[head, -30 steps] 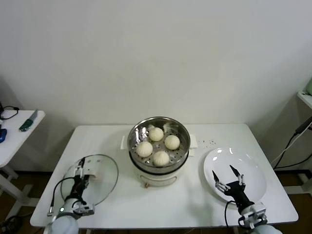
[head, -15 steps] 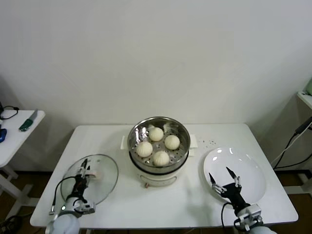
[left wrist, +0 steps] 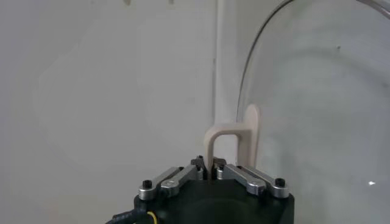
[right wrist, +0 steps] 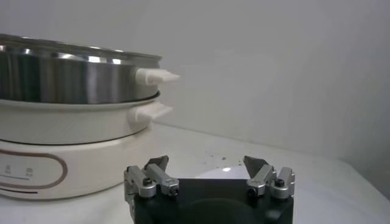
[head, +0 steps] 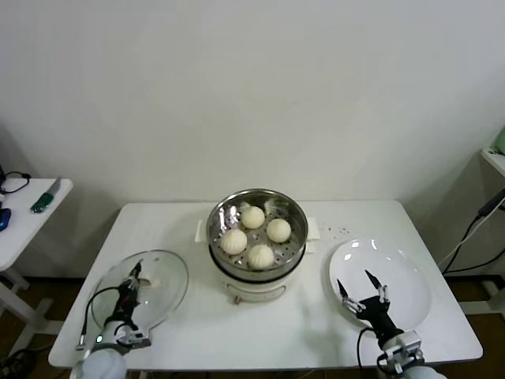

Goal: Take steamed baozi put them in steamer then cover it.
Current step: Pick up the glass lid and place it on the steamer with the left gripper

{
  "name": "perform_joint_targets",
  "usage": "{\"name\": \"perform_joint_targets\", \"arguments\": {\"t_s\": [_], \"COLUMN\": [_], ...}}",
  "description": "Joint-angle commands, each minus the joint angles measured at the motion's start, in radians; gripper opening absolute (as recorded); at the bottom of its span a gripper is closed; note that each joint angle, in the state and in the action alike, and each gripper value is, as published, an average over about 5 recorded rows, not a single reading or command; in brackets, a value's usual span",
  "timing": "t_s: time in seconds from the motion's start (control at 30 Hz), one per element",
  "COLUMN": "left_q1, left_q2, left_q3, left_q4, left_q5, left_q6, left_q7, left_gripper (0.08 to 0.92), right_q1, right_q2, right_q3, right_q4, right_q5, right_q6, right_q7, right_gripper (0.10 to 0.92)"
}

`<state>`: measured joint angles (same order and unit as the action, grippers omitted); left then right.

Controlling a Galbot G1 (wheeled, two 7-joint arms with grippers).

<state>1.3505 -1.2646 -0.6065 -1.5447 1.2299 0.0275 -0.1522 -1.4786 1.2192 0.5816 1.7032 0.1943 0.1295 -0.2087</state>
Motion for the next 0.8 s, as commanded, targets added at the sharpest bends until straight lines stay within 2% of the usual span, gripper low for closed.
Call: {"name": "perform_joint_targets", "arguments": {"t_s": [0.03,0.3,0.6,0.8], "left_q1": [0.097,0.213,0.226,0.127], "left_q2": [0.034,0.121,0.251,0.376], "left_q3": [-0.004,-0.017,0.017,0.149], "left_q4": [-0.21,-0.48,-0.661,-0.678], "left_q5": [-0.022,0.033,-0.056,-0.128], "left_q6": [0.119,0.436,0.605,0.677], "left_q7": [0.003,0.05,0.063,0.064], "left_gripper": [0.151,0.151,0.151,0.151], "right_q1": [0.016,0.084,0.142,0.15], "right_q2": [-0.016,-0.075,-0.115,-0.114], "right_q3": [0.003,-0.002,-0.03,-0.04], "right_q4": [-0.01,-0.048,-0.081,-0.088], "right_q5": [0.002,0.027,0.054,0.049], "right_q6": [-0.001,-0.007,-0.009,-0.008], "right_q7": [0.002,0.007,0.007,0.007], "right_gripper": [0.823,0.823,0.823,0.823]}}
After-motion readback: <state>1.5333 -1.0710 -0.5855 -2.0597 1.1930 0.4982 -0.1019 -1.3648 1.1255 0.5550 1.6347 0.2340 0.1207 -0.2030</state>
